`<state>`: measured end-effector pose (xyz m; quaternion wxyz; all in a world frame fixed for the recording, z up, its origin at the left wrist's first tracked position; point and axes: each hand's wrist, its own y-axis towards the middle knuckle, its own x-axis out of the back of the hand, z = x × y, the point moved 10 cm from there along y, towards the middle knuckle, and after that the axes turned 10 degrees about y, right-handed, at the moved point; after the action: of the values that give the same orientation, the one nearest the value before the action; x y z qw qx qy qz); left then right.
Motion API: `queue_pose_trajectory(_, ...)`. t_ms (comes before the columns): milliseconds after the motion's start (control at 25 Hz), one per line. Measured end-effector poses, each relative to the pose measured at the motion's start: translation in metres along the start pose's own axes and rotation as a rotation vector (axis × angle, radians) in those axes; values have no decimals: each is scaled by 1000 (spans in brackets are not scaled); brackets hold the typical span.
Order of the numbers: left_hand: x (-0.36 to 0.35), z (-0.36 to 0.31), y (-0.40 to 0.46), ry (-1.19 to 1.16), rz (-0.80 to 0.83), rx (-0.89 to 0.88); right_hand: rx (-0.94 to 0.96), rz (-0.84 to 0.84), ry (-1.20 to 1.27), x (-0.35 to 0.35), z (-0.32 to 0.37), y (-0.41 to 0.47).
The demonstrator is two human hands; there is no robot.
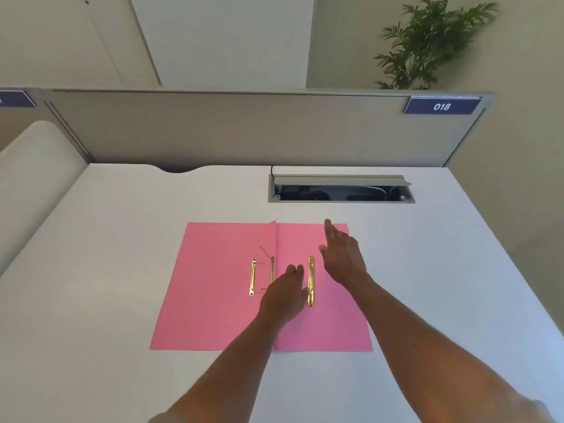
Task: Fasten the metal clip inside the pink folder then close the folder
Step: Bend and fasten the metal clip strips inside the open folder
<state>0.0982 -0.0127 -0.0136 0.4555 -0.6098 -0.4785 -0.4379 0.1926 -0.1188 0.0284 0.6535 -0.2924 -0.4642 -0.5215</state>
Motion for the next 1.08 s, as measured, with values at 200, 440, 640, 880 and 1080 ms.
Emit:
queue_pose_trajectory(200, -22, -3, 2, -9, 96, 40, -4, 155, -65, -37, -15, -3)
queue_pose_trajectory(440, -26, -4, 3, -1, 104, 60, 19, 260, -44, -60, -15, 0)
queue_pose_trajectory(640, -28, -4, 5, 2, 84, 67, 8, 256, -22, -65, -13, 4)
queue_pose_trajectory(880, -31, -3, 5, -6, 79, 72, -81, 243, 100, -66, -16, 9)
queue_pose_trajectory(1080, -30, -5, 7, -21, 72, 68, -323, 204, 364, -64, -36, 14)
